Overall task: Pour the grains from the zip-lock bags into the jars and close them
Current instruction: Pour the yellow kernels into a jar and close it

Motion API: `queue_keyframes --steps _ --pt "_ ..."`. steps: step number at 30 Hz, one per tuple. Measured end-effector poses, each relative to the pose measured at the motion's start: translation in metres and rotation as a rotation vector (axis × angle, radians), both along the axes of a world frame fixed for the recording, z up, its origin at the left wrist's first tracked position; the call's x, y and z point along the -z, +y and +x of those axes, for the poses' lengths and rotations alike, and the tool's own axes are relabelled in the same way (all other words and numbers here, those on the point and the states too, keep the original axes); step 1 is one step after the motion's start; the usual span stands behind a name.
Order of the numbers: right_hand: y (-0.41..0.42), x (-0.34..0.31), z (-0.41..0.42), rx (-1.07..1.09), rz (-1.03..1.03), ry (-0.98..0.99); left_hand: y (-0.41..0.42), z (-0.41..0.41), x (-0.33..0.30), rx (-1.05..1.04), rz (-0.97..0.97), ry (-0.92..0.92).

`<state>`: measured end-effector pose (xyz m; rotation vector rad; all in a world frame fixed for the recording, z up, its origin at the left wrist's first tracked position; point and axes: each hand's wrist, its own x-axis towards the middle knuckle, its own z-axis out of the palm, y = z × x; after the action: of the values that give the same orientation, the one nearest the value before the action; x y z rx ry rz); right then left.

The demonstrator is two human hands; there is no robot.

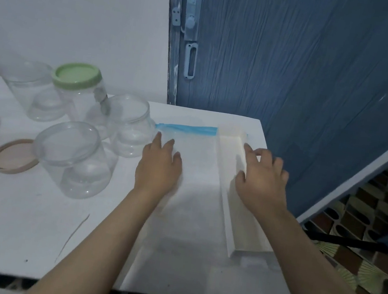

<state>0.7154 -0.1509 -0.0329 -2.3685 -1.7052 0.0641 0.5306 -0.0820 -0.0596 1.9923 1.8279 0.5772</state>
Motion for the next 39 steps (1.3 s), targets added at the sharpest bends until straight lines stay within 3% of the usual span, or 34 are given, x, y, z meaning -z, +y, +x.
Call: queue_keyframes --steps 5,9,13,18,21,26,30,35,37,39 --pt "-0.012 -0.04 -0.062 -0.183 0.339 0.391 -0.061 -0.032 -0.043 0.022 0.209 -0.295" --pt "-0.025 -0.066 -0.126 -0.394 0.623 0.458 -0.089 -0.094 -0.081 -0.004 0.524 -0.442" --pt "-0.019 -0.077 -0.205 -0.612 0.671 0.529 -0.089 -0.183 -0.092 -0.156 0.806 -0.408" --pt "0.012 -0.06 -0.31 -0.734 0.598 0.583 -0.051 -0.305 -0.072 -0.333 0.945 -0.344" --pt "0.044 -0.048 -0.373 -0.652 0.412 0.486 -0.018 -0.367 -0.064 -0.29 0.921 -0.333" --pt "0.109 -0.023 -0.453 -0.309 -0.283 0.163 0.037 -0.441 -0.062 -0.174 0.718 -0.48" --pt "0.143 0.011 -0.479 -0.18 -0.476 0.172 0.06 -0.466 -0.056 -0.045 0.489 -0.711" --pt "0.122 0.011 -0.497 -0.059 -0.374 0.191 0.082 -0.479 -0.045 0.1 0.298 -0.757" --pt "0.104 -0.006 -0.506 -0.036 -0.178 0.207 0.087 -0.482 -0.04 0.139 0.266 -0.794" --pt "0.086 -0.031 -0.517 -0.096 0.164 0.279 0.09 -0.486 -0.038 0.163 0.244 -0.847"
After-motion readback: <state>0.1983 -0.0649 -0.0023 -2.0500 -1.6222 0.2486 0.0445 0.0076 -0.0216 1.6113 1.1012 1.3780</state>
